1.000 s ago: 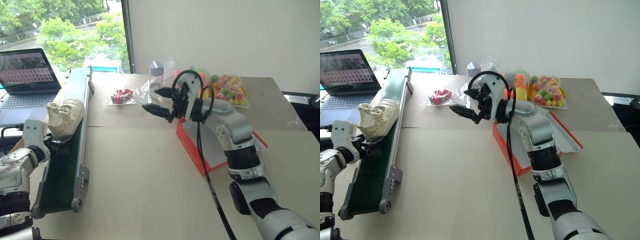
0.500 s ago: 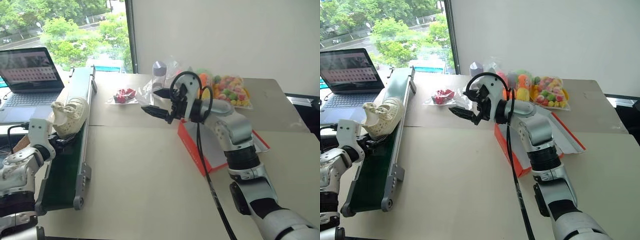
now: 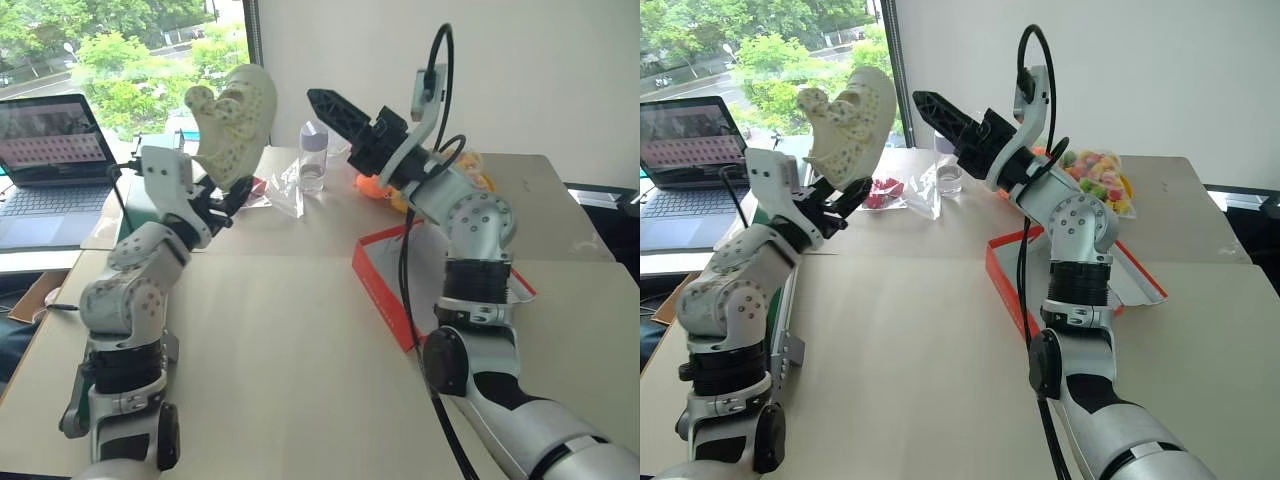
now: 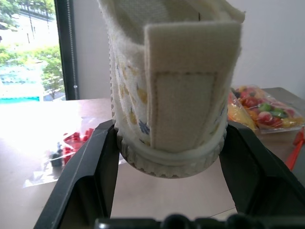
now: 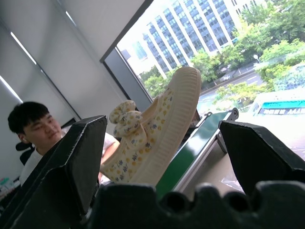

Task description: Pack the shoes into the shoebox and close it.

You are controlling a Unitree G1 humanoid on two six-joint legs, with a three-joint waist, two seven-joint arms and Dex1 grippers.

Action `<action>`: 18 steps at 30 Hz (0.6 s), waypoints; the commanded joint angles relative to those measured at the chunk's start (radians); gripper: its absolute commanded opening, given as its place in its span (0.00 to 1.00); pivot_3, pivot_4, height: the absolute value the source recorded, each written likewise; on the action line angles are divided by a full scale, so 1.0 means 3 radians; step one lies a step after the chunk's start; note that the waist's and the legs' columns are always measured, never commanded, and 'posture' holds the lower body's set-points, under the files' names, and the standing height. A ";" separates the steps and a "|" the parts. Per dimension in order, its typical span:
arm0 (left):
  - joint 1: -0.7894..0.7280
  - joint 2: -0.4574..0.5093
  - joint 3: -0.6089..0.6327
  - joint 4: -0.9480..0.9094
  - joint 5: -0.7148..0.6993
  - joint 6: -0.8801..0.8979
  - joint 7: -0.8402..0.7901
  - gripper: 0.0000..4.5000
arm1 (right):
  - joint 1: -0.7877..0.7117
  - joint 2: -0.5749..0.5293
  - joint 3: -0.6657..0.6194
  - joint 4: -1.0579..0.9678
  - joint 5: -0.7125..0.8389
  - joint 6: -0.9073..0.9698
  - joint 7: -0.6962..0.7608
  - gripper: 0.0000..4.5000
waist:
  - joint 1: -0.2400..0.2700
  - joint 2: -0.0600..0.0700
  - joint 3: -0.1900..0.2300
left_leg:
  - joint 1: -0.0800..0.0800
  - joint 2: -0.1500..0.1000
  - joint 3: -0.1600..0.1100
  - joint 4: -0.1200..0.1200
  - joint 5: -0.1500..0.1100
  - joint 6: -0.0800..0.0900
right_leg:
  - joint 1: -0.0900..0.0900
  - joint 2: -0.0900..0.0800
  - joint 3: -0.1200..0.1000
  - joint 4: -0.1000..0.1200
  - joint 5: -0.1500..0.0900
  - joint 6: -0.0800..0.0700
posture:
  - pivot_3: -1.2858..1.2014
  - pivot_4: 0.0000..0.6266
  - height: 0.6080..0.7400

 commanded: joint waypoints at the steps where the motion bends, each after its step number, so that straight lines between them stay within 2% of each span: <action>1: -0.0265 -0.0128 -0.0126 -0.0228 -0.0103 0.0033 0.0092 0.58 | -0.0117 0.0010 -0.0168 -0.0043 0.0283 0.0046 -0.0221 1.00 | -0.0022 0.0000 0.0000 | 0.0000 -0.0001 0.0000 0.0000 0.0000 0.0001 | 0.0000 0.0000 0.0001 0.0000 0.0000 0.0001 | 0.52 0.24 1.00; 9: -0.0557 -0.0468 -0.0382 -0.0309 -0.0280 0.0278 0.0200 0.58 | -0.0062 -0.0050 -0.0103 -0.0095 0.0298 0.0021 -0.0318 1.00 | -0.0037 0.0000 0.0000 | 0.0001 -0.0002 0.0001 -0.0001 0.0000 0.0003 | 0.0000 0.0006 0.0011 0.0000 0.0000 0.0007 | 0.52 0.24 1.00; 17: -0.0579 -0.0542 -0.0510 -0.0386 -0.0328 0.0397 0.0193 0.58 | -0.0047 -0.0093 -0.0057 -0.0045 0.0276 -0.0036 -0.0322 1.00 | -0.0035 0.0000 0.0000 | 0.0002 -0.0005 0.0003 0.0001 0.0002 0.0007 | 0.0000 0.0005 0.0016 0.0000 0.0000 0.0013 | 0.52 0.24 1.00; 18: -0.0584 -0.0536 -0.0515 -0.0392 -0.0335 0.0411 0.0183 0.58 | -0.0045 -0.0093 -0.0056 -0.0037 0.0268 -0.0046 -0.0328 0.94 | -0.0035 0.0000 0.0000 | 0.0002 -0.0004 0.0003 0.0001 0.0002 0.0007 | 0.0000 0.0005 0.0016 0.0000 0.0000 0.0013 | 0.52 0.24 1.00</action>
